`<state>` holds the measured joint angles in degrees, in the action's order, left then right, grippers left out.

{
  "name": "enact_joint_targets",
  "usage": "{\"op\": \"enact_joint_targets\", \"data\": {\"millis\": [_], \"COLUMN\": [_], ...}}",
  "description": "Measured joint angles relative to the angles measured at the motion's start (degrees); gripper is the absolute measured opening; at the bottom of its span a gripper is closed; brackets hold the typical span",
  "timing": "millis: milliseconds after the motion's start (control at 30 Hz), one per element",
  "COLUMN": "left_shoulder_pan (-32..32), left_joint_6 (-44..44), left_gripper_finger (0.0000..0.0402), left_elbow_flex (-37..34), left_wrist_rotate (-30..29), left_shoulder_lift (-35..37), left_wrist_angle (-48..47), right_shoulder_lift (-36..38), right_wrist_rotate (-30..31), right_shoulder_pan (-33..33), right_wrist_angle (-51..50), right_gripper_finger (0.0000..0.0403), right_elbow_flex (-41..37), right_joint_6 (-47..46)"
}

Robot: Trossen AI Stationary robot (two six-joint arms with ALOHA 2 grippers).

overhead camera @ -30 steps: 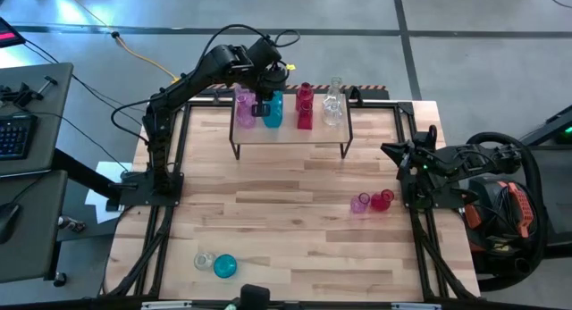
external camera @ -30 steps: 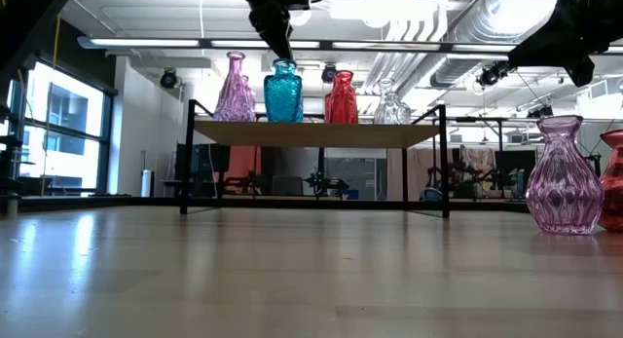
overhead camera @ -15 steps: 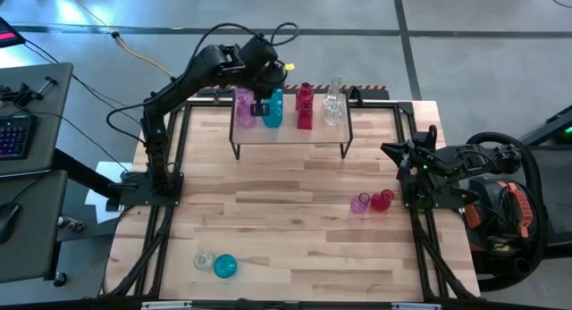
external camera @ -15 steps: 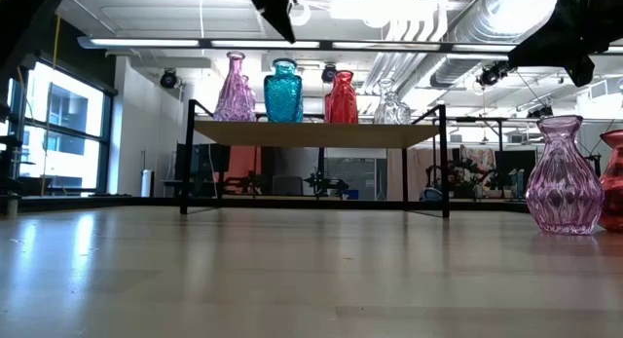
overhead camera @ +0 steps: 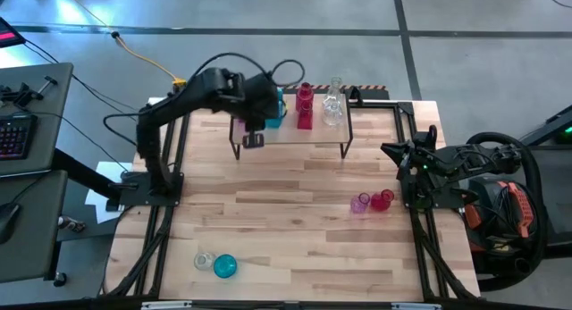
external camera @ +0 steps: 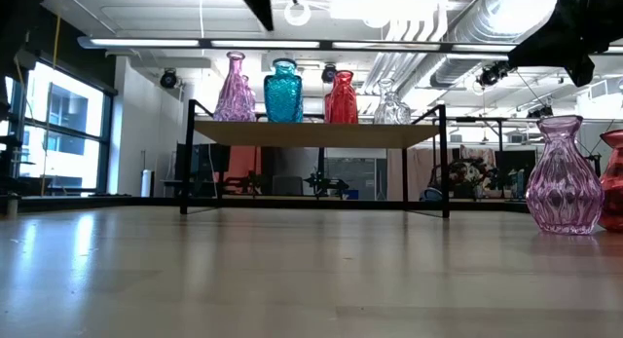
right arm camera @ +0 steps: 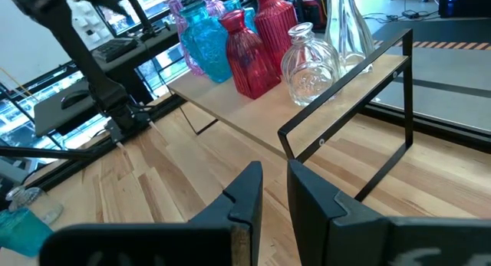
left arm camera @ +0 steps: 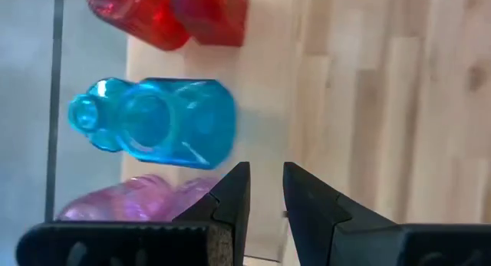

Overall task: Sort vases onto shelf
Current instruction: Put the transparent vase on the shelf aligned with the other transparent vases

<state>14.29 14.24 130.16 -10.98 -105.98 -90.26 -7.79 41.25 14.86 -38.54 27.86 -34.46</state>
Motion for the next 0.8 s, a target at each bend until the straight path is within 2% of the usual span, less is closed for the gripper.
{"op": "enact_joint_targets", "data": {"millis": [133, 467, 800], "left_shoulder_pan": [-3.53, -14.69, -29.45], "left_joint_6": [-5.63, -21.76, -40.88], "left_gripper_finger": [0.0071, 0.0071, 0.0071], "left_elbow_flex": [-5.51, -26.10, -39.53], "left_wrist_rotate": [0.15, 0.35, 1.77], "left_shoulder_lift": [3.60, 15.13, 26.82], "left_wrist_angle": [0.15, 0.31, 0.57], "right_shoulder_lift": [0.00, 0.00, 0.00], "right_wrist_rotate": [0.00, -0.04, -0.13], "right_shoulder_pan": [0.00, -0.01, 0.02], "right_wrist_angle": [0.00, 0.00, -0.02], "right_gripper_finger": [0.0044, 0.0044, 0.0044], "right_elbow_flex": [0.02, 0.00, 0.00], "right_joint_6": [-0.02, -0.02, -0.02]}}
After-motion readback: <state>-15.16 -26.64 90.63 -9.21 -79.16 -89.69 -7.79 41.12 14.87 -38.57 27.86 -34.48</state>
